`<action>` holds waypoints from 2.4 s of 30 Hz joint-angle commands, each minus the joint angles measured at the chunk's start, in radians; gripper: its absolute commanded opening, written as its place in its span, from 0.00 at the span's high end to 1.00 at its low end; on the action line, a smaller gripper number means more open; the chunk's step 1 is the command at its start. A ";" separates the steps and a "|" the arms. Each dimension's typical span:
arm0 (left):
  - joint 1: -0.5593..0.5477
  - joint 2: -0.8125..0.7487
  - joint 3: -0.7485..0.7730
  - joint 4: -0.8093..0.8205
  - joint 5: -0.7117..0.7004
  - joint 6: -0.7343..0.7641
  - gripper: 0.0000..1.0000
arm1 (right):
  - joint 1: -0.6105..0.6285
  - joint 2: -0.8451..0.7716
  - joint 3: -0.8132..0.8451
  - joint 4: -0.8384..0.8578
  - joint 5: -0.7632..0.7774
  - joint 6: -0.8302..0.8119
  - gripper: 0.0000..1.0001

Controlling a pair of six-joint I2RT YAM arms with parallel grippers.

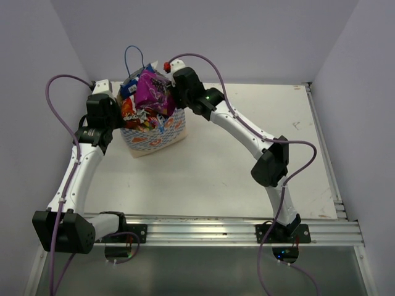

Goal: Place the snacks into the paper bag

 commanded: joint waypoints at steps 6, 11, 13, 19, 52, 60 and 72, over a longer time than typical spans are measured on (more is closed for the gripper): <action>-0.004 -0.001 -0.010 0.089 -0.017 0.020 1.00 | -0.031 0.042 0.047 -0.096 -0.119 0.029 0.89; -0.005 -0.015 0.023 0.072 -0.025 0.009 1.00 | -0.028 -0.022 0.046 -0.096 -0.100 0.008 1.00; -0.017 -0.019 0.048 0.057 -0.032 0.003 1.00 | -0.021 -0.048 0.052 -0.105 -0.061 -0.001 1.00; -0.063 -0.085 0.074 0.035 -0.085 -0.024 1.00 | 0.050 -0.180 0.028 -0.153 0.072 -0.060 1.00; -0.641 -0.186 0.088 -0.095 -0.270 -0.271 1.00 | 0.179 -0.735 -0.478 -0.409 0.318 0.201 1.00; -0.841 -0.111 0.125 -0.153 -0.404 -0.343 1.00 | 0.182 -0.840 -0.670 -0.445 0.292 0.275 1.00; -0.893 -0.087 0.174 -0.359 -0.460 -0.478 0.85 | 0.180 -0.900 -0.795 -0.473 0.232 0.322 0.99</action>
